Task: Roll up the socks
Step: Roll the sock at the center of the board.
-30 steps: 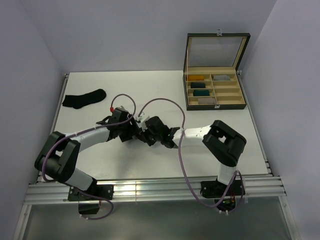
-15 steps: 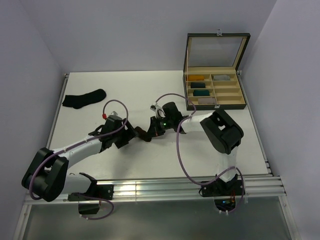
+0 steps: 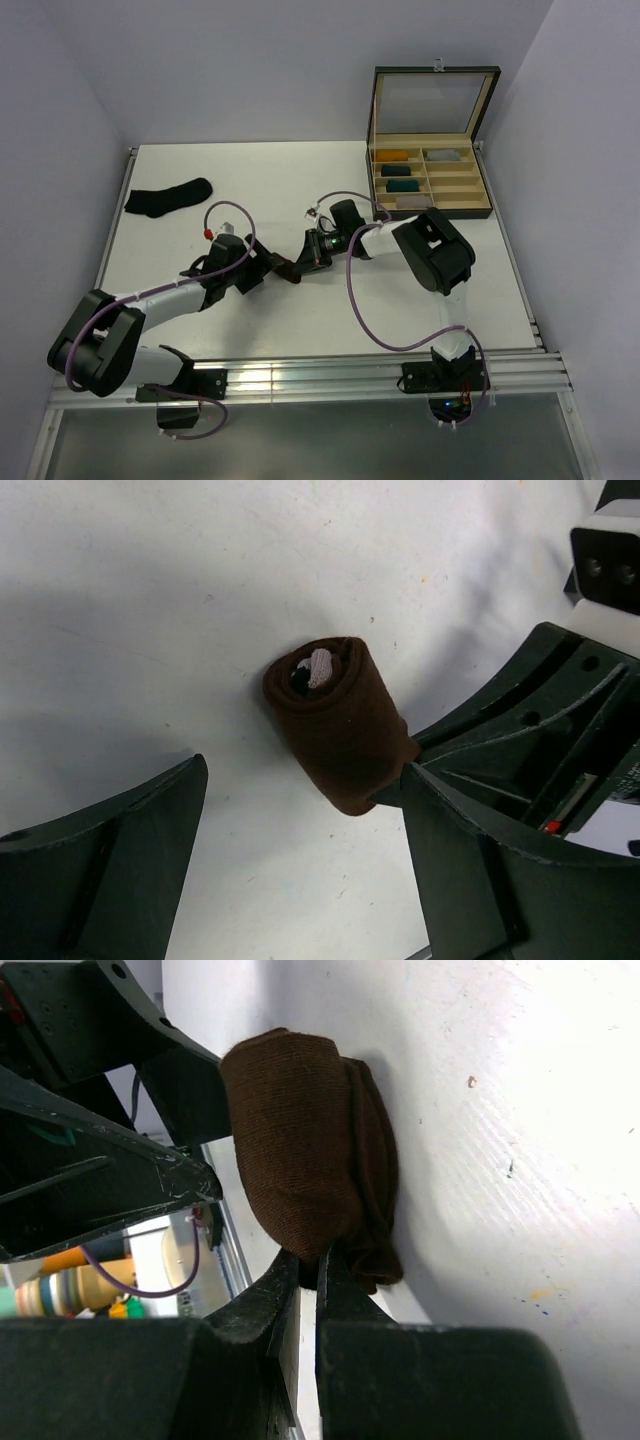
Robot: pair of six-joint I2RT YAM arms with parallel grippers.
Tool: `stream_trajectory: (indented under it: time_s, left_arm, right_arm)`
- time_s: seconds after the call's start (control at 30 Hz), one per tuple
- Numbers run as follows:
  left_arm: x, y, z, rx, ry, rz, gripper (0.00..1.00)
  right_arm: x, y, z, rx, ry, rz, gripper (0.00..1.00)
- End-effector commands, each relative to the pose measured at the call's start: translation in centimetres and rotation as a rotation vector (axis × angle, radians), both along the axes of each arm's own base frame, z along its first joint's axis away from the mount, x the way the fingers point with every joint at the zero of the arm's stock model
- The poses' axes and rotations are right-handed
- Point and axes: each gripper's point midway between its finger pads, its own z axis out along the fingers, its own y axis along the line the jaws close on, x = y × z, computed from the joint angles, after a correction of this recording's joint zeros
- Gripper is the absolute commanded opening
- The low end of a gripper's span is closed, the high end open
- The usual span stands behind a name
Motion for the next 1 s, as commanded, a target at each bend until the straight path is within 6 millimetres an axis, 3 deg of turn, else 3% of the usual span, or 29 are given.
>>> stream_trajectory:
  time_s: [0.0, 0.47, 0.77, 0.97]
  left_arm:
    - [1.5, -0.5, 1.3, -0.071, -0.075, 0.048, 0.83]
    - [2.2, -0.9, -1.2, -0.075, -0.022, 0.077, 0.77]
    - [2.0, 0.6, -3.7, 0.02, 0.017, 0.116, 0.69]
    - [1.6, 0.6, -4.7, 0.04, 0.042, 0.104, 0.67]
  right_arm:
    - [-0.3, -0.6, -2.2, -0.058, 0.085, -0.022, 0.0]
    - [0.1, -0.9, -3.2, -0.067, 0.155, -0.061, 0.0]
    - [0.3, -1.6, -4.1, -0.08, 0.197, -0.093, 0.0]
    - [0.4, -1.5, -4.4, -0.08, 0.222, -0.099, 0.0]
